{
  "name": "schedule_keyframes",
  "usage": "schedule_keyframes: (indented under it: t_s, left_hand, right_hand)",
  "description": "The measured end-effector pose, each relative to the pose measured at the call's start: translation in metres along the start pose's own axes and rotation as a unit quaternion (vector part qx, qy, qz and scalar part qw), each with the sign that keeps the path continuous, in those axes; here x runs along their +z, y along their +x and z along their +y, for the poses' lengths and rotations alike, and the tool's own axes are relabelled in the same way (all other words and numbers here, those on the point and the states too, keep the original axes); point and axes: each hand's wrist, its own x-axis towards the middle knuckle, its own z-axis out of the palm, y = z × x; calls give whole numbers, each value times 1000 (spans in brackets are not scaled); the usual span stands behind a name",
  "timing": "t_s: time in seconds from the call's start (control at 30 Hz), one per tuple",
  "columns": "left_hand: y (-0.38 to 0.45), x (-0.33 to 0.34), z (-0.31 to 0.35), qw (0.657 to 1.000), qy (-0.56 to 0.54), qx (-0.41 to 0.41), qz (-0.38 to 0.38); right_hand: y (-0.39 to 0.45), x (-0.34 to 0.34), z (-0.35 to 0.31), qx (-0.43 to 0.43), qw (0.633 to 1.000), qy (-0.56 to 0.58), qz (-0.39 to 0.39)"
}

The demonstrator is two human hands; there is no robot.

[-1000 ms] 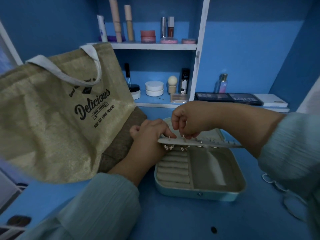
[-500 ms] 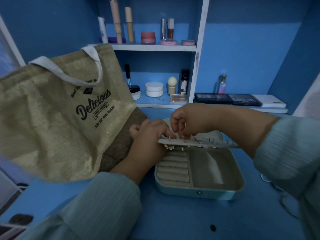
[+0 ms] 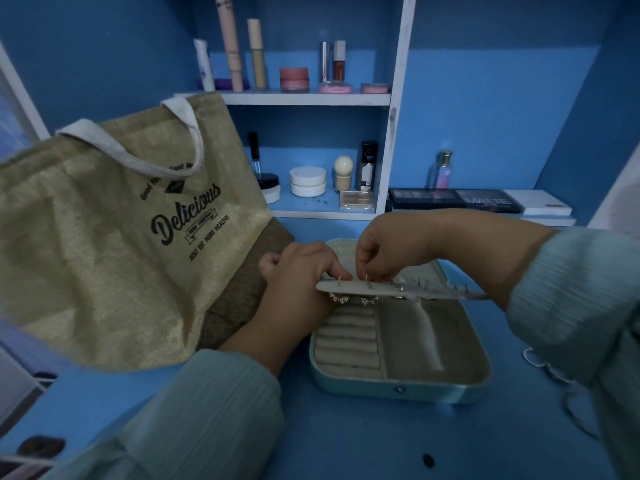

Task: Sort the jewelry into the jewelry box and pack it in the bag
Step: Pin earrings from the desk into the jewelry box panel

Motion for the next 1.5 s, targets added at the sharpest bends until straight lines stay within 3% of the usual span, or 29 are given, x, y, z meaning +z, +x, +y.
schedule_keyframes:
  t_s: [0.83,1.0,1.27,1.5]
  left_hand:
    - [1,4,-3,1000,19,-5,1]
    - [3,8,-3,999,-24,-35,12]
    - [14,6,5,993,-12,-114,-23]
    - [10,4,6,990,-22,-135,-25]
  right_hand:
    - [1,2,4,-20,1000,-21,-1]
    - [-1,0,5,-23,1000,-8,14]
    - [-42,-23,18,-25,994,3,108]
    - [-84,-22,43,-4,969,95,229]
